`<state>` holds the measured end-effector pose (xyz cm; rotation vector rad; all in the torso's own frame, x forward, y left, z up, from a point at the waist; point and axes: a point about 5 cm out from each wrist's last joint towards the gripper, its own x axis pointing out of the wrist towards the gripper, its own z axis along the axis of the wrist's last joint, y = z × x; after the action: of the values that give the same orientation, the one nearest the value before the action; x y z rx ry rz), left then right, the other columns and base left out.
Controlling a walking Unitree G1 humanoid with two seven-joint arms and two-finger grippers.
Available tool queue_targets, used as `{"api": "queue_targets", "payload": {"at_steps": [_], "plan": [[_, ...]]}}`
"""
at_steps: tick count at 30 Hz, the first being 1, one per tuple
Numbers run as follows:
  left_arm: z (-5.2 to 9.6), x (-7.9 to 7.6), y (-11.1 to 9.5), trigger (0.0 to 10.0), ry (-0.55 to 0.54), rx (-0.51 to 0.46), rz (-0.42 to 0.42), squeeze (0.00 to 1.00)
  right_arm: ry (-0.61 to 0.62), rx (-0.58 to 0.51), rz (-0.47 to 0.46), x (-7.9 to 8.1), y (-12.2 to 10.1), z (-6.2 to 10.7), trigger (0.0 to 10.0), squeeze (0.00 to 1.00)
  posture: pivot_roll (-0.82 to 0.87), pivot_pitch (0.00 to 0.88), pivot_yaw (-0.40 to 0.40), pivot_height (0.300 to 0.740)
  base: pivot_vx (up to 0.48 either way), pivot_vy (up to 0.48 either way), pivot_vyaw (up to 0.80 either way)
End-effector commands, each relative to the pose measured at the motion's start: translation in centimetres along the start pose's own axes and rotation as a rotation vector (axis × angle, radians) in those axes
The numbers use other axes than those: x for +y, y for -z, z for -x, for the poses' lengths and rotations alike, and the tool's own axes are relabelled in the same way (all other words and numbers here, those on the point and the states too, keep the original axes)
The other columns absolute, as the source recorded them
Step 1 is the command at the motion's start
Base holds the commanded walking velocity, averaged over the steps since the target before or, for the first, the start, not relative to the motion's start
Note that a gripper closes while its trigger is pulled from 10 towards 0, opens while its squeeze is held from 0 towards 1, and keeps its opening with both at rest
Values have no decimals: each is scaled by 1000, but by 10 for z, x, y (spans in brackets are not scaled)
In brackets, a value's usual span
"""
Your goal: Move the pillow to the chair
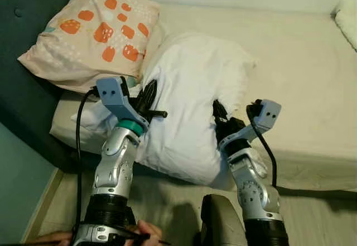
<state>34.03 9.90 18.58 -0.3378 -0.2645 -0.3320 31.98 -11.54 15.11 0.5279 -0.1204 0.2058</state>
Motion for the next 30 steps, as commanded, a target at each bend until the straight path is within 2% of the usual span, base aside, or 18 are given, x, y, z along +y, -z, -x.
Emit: {"api": "queue_targets", "payload": {"at_steps": [1, 9, 10, 15, 30], "plan": [[-3, -14, 4, 10000, 54, 18, -52, 0, -35, 26, 38, 12, 8, -3, 10000, 0, -10, 0, 57, 572, 0, 0, 0], [-1, -9, 9, 10000, 31, 54, -103, 0, -28, 75, 141, 8, 17, -2, 10000, 0, -7, 0, 53, 572, 0, 0, 0], [-1, -10, 10, 10000, 39, 55, -134, 0, -33, 85, 161, 8, 19, -2, 10000, 0, -7, 0, 49, 572, 0, 0, 0], [-1, -12, 12, 10000, 36, 59, -174, 0, -28, 75, 151, 8, 18, -3, 10000, 0, -2, 0, 46, 572, 0, 0, 0], [4, -7, 13, 10000, 6, 68, -204, 0, -23, 82, 155, 9, 24, -3, 10000, 0, 13, 0, 48, 572, 0, 0, 0]]}}
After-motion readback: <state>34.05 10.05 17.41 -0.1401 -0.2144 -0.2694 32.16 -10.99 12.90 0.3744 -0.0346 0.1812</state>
